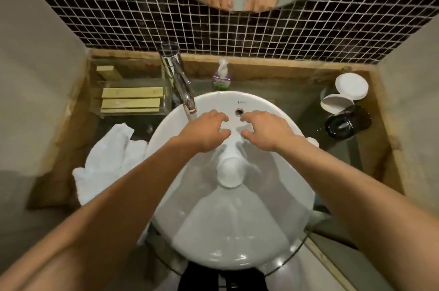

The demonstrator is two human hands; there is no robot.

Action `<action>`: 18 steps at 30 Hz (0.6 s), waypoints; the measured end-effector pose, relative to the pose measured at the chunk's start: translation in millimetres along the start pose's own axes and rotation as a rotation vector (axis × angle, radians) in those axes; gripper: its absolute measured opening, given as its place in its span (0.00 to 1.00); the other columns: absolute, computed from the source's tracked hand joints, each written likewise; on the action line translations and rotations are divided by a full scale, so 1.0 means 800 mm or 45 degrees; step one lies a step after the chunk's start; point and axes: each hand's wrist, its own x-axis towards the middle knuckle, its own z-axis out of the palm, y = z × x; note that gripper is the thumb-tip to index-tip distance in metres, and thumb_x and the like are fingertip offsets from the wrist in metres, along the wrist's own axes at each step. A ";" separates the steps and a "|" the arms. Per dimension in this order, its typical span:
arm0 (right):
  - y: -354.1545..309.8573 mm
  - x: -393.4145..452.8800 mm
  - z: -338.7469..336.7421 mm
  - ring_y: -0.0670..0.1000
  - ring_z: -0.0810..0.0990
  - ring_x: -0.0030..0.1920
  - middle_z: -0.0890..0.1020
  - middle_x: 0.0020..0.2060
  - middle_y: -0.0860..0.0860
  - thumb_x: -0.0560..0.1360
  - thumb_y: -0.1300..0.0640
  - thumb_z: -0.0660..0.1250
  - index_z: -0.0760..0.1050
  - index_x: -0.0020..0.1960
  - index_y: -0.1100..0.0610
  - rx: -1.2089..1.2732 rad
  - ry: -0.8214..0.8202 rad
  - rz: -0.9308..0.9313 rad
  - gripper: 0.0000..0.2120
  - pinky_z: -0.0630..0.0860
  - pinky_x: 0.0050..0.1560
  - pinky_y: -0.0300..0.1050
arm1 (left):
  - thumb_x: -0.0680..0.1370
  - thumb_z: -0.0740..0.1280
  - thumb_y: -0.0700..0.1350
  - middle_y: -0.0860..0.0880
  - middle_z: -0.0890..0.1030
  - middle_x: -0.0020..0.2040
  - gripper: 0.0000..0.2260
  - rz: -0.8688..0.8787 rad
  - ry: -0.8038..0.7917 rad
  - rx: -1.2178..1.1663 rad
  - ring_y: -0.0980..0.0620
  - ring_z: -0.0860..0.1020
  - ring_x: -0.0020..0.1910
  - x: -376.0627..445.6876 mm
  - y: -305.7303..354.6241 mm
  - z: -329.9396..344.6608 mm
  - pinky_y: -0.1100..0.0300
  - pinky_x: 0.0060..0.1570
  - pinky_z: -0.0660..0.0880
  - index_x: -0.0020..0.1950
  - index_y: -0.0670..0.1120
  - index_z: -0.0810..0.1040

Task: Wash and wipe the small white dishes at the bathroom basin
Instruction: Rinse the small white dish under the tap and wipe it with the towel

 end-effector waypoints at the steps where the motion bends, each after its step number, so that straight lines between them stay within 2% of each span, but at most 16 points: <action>1: 0.001 0.002 0.012 0.55 0.78 0.64 0.79 0.68 0.49 0.78 0.43 0.63 0.73 0.71 0.46 0.004 -0.018 0.018 0.23 0.74 0.61 0.54 | 0.78 0.61 0.57 0.50 0.71 0.69 0.20 -0.032 -0.030 -0.015 0.48 0.71 0.63 0.001 -0.007 0.011 0.49 0.61 0.69 0.69 0.53 0.69; 6: 0.011 0.006 0.075 0.54 0.80 0.58 0.82 0.62 0.49 0.79 0.45 0.66 0.74 0.69 0.46 0.013 -0.134 0.054 0.20 0.78 0.59 0.52 | 0.78 0.63 0.56 0.49 0.77 0.63 0.18 -0.067 -0.096 -0.024 0.48 0.76 0.57 0.003 -0.034 0.066 0.49 0.58 0.74 0.65 0.51 0.73; 11: 0.019 0.011 0.116 0.54 0.80 0.58 0.82 0.61 0.49 0.80 0.46 0.64 0.75 0.67 0.47 0.024 -0.196 0.030 0.17 0.76 0.56 0.51 | 0.78 0.61 0.55 0.48 0.80 0.57 0.16 -0.062 -0.253 0.177 0.46 0.77 0.54 0.008 -0.052 0.108 0.55 0.44 0.69 0.63 0.52 0.73; 14: 0.018 0.015 0.130 0.56 0.81 0.55 0.82 0.58 0.51 0.80 0.49 0.62 0.77 0.65 0.48 0.003 -0.204 0.001 0.15 0.78 0.54 0.53 | 0.77 0.61 0.53 0.45 0.80 0.53 0.13 -0.045 -0.238 0.293 0.43 0.78 0.51 0.008 -0.057 0.125 0.54 0.42 0.69 0.59 0.50 0.74; 18: 0.019 0.019 0.143 0.59 0.82 0.52 0.83 0.56 0.53 0.80 0.55 0.61 0.79 0.62 0.49 -0.122 -0.209 -0.032 0.14 0.79 0.50 0.53 | 0.77 0.61 0.51 0.46 0.80 0.49 0.11 -0.072 -0.234 0.309 0.44 0.77 0.44 0.004 -0.053 0.145 0.54 0.39 0.69 0.55 0.49 0.76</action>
